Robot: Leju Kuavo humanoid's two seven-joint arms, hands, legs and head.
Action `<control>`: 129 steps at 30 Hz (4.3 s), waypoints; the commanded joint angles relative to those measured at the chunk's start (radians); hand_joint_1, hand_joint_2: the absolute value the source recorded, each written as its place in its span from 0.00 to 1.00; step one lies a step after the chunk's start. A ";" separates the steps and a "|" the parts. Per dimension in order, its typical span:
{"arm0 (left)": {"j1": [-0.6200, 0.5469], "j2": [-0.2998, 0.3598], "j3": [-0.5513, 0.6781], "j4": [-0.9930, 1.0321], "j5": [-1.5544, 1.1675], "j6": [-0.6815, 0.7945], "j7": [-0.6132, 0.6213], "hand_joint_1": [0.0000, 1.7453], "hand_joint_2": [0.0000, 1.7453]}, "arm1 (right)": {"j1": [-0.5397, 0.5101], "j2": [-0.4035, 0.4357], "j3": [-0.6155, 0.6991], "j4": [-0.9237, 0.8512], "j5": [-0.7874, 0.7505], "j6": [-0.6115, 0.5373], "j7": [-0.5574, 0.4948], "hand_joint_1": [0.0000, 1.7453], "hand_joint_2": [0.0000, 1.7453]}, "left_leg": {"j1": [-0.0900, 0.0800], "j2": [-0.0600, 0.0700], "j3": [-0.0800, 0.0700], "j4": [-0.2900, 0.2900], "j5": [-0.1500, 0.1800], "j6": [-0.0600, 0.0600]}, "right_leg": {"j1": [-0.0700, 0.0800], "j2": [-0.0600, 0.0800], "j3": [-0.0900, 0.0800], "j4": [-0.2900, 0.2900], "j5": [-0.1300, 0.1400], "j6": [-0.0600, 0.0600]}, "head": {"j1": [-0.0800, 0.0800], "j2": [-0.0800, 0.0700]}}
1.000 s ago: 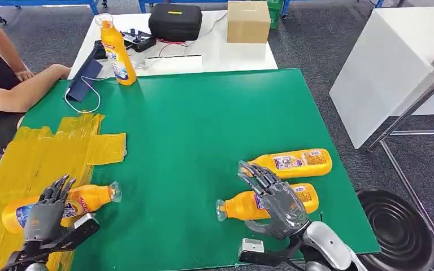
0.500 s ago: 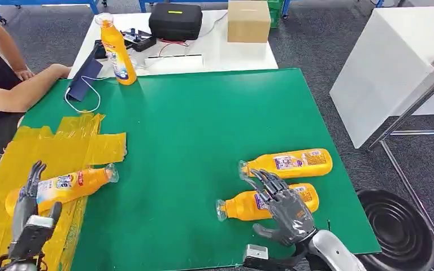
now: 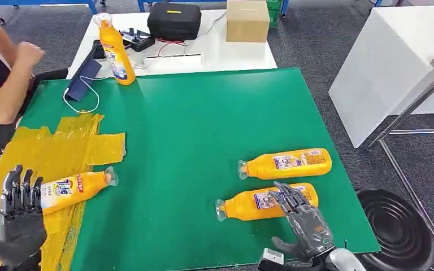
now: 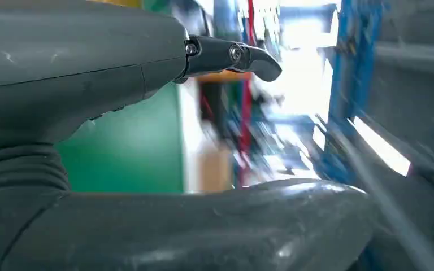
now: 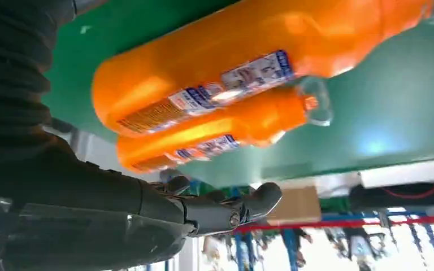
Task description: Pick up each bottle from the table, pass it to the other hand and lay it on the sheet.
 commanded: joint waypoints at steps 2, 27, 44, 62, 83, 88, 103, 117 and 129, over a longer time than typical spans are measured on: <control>0.092 -0.066 -0.078 -0.097 0.043 -0.083 0.032 0.00 0.00 | -0.013 0.022 -0.194 0.112 -0.061 0.064 -0.045 0.00 1.00 | -0.001 -0.002 0.003 0.000 -0.001 0.000 | 0.000 -0.001 0.002 -0.001 -0.001 0.001 | 0.000 0.000; 0.062 -0.019 -0.177 -0.039 0.110 -0.058 0.030 0.00 0.00 | -0.125 0.108 -0.183 0.289 0.030 0.136 -0.077 0.00 1.00 | -0.001 0.000 0.004 -0.002 0.000 0.000 | 0.000 0.001 0.004 -0.003 0.000 0.000 | 0.000 0.000; 0.002 -0.038 -0.156 0.022 0.149 -0.055 0.043 0.00 0.00 | -0.262 0.005 0.230 0.508 0.110 0.293 0.035 0.00 1.00 | 0.000 -0.004 0.011 -0.002 0.000 0.000 | 0.001 -0.002 0.010 -0.003 -0.001 0.001 | 0.001 0.000; -0.021 -0.035 -0.185 0.039 0.166 -0.031 0.059 0.00 0.00 | -0.193 -0.235 0.335 0.389 0.046 0.380 0.175 1.00 1.00 | -0.002 -0.011 0.038 -0.001 -0.012 0.008 | 0.000 -0.009 0.031 -0.006 -0.016 0.011 | 0.000 0.000; -0.021 -0.035 -0.185 0.039 0.166 -0.031 0.059 0.00 0.00 | -0.193 -0.234 0.337 0.387 0.045 0.379 0.178 1.00 1.00 | -0.002 -0.009 0.044 -0.001 -0.018 0.013 | 0.001 -0.006 0.040 -0.016 -0.015 0.012 | 0.000 0.000; -0.019 -0.018 -0.193 0.057 0.154 -0.018 0.093 0.00 0.00 | -0.234 -0.146 0.272 0.417 -0.045 0.303 0.162 1.00 1.00 | -0.002 -0.006 0.047 -0.002 -0.019 0.014 | 0.001 -0.004 0.042 -0.017 -0.017 0.014 | 0.000 0.000; 0.014 -0.006 -0.310 0.022 0.177 0.033 0.101 0.00 1.00 | -0.567 0.346 0.076 0.194 -0.469 0.113 -0.205 1.00 1.00 | -0.001 -0.002 0.024 0.000 -0.007 0.008 | 0.002 0.001 0.026 -0.008 -0.007 0.010 | 0.000 0.000; 0.031 0.015 -0.316 0.010 0.105 0.078 0.092 0.00 1.00 | -0.638 0.462 0.245 0.336 -0.396 0.017 -0.088 1.00 1.00 | 0.000 0.000 0.015 -0.001 -0.006 0.008 | 0.001 0.001 0.019 -0.006 -0.006 0.010 | 0.001 0.000; -0.011 0.010 -0.505 -0.065 -0.095 0.227 0.016 0.00 1.00 | -0.674 0.628 0.485 0.582 -0.352 0.086 -0.072 1.00 1.00 | -0.001 0.000 0.014 -0.001 -0.006 0.007 | 0.001 0.001 0.017 -0.005 -0.006 0.010 | 0.001 0.000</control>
